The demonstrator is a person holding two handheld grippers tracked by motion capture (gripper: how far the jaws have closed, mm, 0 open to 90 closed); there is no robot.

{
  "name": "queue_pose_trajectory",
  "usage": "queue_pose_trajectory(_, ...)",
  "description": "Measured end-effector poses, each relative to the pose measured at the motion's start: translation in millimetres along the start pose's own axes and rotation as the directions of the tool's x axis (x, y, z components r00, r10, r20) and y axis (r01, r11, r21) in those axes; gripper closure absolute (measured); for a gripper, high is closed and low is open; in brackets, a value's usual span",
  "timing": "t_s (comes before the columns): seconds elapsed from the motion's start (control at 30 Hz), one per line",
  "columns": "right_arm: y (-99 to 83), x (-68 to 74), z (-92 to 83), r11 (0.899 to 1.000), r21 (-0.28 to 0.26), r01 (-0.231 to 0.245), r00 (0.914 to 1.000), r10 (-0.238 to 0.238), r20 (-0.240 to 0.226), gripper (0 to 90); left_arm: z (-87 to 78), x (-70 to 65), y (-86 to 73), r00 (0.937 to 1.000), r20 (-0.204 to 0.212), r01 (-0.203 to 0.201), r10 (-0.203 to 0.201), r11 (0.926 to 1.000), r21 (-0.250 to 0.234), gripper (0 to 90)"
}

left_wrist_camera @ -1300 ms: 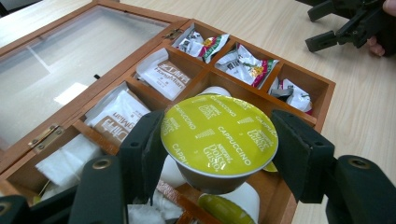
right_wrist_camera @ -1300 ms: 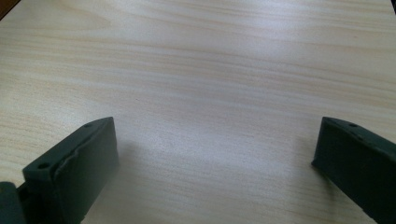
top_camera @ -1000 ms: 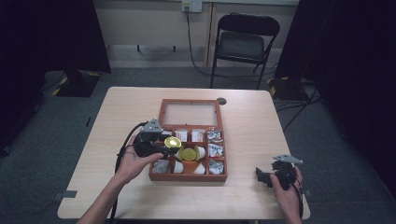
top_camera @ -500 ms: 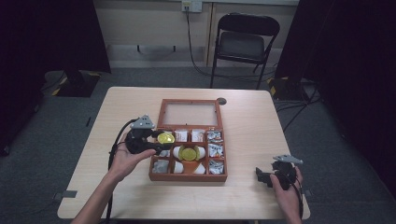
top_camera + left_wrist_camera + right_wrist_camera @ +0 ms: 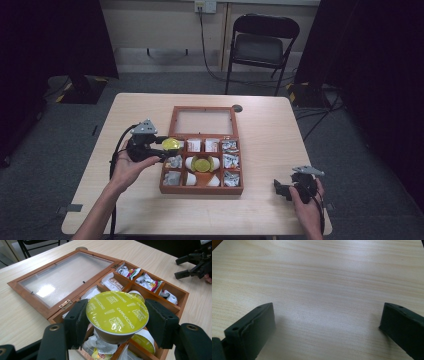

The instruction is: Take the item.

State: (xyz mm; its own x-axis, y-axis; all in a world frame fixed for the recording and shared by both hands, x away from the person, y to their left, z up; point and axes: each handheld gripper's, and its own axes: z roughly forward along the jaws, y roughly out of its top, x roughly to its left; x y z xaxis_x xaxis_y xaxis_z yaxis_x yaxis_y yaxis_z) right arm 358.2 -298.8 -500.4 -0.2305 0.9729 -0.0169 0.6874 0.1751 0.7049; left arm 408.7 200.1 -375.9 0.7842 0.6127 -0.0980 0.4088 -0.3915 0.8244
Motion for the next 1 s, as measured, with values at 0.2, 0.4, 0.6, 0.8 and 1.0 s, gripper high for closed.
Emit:
queue_pose_trajectory(0.2,0.0,0.0,0.0,1.0,0.0,0.0,1.0,0.0,0.0,0.0,-5.5,5.6,-1.5,0.9999,-0.014,0.006,-0.006,1.0,0.0,38.1)
queue_pose_trajectory(0.4,0.0,0.0,0.0,1.0,0.0,0.0,1.0,0.0,0.0,0.0,-10.2,13.3,-4.7,0.9993,-0.026,0.026,-0.026,0.9996,-0.006,38.2)
queue_pose_trajectory(0.6,0.0,0.0,0.0,1.0,0.0,0.0,1.0,0.0,0.0,0.0,-17.5,22.4,-8.2,0.9979,-0.046,0.045,-0.045,0.9989,-0.015,38.2)
queue_pose_trajectory(0.8,0.0,0.0,0.0,1.0,0.0,0.0,1.0,0.0,0.0,0.0,-25.6,32.3,-12.8,0.995,-0.07,0.069,-0.071,0.9973,-0.026,38.2)
queue_pose_trajectory(1.0,0.0,0.0,0.0,1.0,0.0,0.0,1.0,0.0,0.0,0.0,-28.8,39.8,-16.9,0.9911,-0.095,0.091,-0.094,0.9953,-0.031,38.2)
